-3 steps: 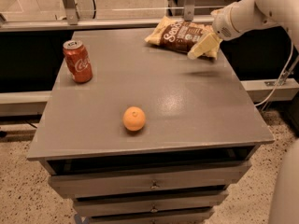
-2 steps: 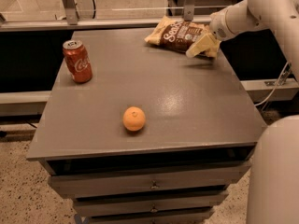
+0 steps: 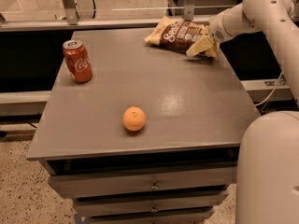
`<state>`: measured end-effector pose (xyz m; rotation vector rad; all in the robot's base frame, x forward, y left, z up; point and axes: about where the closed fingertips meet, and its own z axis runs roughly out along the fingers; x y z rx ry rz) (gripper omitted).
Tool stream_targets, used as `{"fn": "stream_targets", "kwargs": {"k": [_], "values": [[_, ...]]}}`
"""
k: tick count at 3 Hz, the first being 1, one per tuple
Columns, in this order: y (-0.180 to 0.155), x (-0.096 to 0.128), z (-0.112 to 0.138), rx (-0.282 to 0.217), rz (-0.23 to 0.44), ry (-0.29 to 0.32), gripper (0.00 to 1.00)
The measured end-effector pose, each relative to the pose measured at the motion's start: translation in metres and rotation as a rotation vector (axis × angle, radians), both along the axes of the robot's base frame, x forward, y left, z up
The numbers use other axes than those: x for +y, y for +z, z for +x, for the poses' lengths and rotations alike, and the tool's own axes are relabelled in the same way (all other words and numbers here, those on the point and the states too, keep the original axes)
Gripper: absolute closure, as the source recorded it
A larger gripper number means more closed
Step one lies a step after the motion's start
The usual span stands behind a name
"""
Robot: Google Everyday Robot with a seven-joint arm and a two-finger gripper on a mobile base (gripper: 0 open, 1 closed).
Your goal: Pick brown chip bag
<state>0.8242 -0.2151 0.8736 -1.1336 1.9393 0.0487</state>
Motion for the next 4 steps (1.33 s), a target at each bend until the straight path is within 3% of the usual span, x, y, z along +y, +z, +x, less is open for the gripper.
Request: {"fn": "stream_targets", "kwargs": {"k": [3, 4], "values": [[0.031, 0.031, -0.009, -0.077, -0.005, 0.089, 0.85], [0.063, 0.056, -0.03, -0.109, 0.056, 0.114, 1.0]]}}
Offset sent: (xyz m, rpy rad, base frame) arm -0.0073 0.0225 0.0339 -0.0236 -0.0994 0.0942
